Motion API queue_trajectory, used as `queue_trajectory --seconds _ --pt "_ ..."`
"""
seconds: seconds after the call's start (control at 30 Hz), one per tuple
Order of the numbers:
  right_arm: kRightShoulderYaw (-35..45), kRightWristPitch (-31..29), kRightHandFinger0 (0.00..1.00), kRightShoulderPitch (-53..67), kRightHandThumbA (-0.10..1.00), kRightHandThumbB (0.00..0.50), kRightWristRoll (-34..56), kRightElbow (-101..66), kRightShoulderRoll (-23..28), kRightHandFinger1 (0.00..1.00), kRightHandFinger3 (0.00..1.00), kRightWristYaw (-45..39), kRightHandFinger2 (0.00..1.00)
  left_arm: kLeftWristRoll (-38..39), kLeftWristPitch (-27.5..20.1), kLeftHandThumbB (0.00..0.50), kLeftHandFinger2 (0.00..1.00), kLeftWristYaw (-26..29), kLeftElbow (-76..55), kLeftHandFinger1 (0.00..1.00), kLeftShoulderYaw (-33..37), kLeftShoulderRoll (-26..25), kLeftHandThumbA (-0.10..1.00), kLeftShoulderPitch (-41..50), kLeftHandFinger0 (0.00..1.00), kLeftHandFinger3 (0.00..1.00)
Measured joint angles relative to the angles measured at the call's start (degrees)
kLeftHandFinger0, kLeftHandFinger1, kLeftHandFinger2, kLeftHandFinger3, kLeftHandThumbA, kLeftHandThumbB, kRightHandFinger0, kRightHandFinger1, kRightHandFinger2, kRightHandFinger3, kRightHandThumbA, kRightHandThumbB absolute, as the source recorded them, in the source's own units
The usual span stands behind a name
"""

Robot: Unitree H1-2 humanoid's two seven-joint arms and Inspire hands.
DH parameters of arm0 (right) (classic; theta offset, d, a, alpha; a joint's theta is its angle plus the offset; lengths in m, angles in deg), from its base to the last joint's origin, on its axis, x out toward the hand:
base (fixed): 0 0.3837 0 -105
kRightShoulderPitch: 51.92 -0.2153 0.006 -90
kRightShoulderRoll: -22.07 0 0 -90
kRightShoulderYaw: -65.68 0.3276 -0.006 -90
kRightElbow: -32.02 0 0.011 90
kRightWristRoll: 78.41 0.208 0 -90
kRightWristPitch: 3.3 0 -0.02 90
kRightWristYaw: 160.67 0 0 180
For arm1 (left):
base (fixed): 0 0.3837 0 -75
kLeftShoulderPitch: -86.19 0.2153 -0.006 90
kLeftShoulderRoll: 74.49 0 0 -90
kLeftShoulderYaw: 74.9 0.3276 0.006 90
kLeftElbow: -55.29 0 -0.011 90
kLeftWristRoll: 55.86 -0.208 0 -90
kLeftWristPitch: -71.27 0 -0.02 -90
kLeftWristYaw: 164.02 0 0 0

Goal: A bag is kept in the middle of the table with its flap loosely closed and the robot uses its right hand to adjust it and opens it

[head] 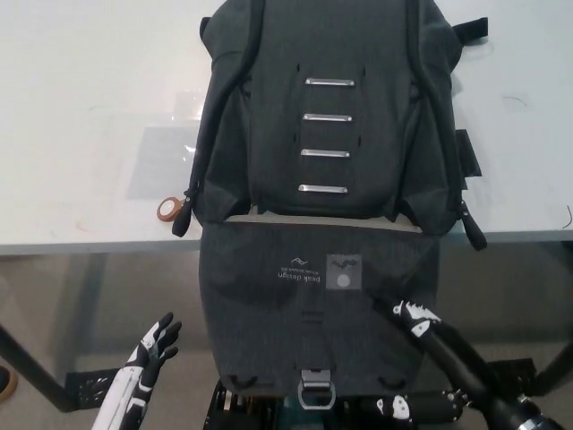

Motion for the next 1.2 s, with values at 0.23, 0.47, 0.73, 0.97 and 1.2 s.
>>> queue_trajectory --seconds 0.23,0.47,0.73,0.97,1.2 --pt "0.60 -2.36 1.00 2.09 1.00 0.263 -0.99 3.48 0.00 1.00 1.00 0.35 1.00 0.00 0.35 0.047 1.00 -0.01 0.03 1.00 -0.01 -0.07 1.00 -0.94 1.00 1.00" --pt "5.28 -3.88 1.00 4.95 1.00 0.298 3.69 6.54 -0.18 1.00 1.00 0.41 1.00 -0.04 0.64 0.028 1.00 0.00 0.09 1.00 -0.01 -0.18 1.00 -1.70 1.00 1.00" --pt "14.13 -9.89 1.00 10.05 1.00 0.218 11.02 9.73 -7.77 1.00 1.00 2.93 1.00 -0.09 1.09 0.031 1.00 0.01 0.24 1.00 0.01 -0.17 1.00 -2.02 1.00 1.00" --pt "18.26 -13.78 1.00 12.71 1.00 0.134 18.30 9.71 -17.47 1.00 1.00 3.82 1.00 -0.09 1.33 0.038 1.00 0.01 0.30 1.00 0.00 -0.17 1.00 -2.02 1.00 1.00" --pt "18.42 -17.20 1.00 13.89 1.00 0.158 22.83 11.96 -21.14 1.00 1.00 2.69 1.00 -0.08 1.32 0.042 1.00 0.02 0.31 1.00 -0.04 -0.17 1.00 -1.95 1.00 1.00"
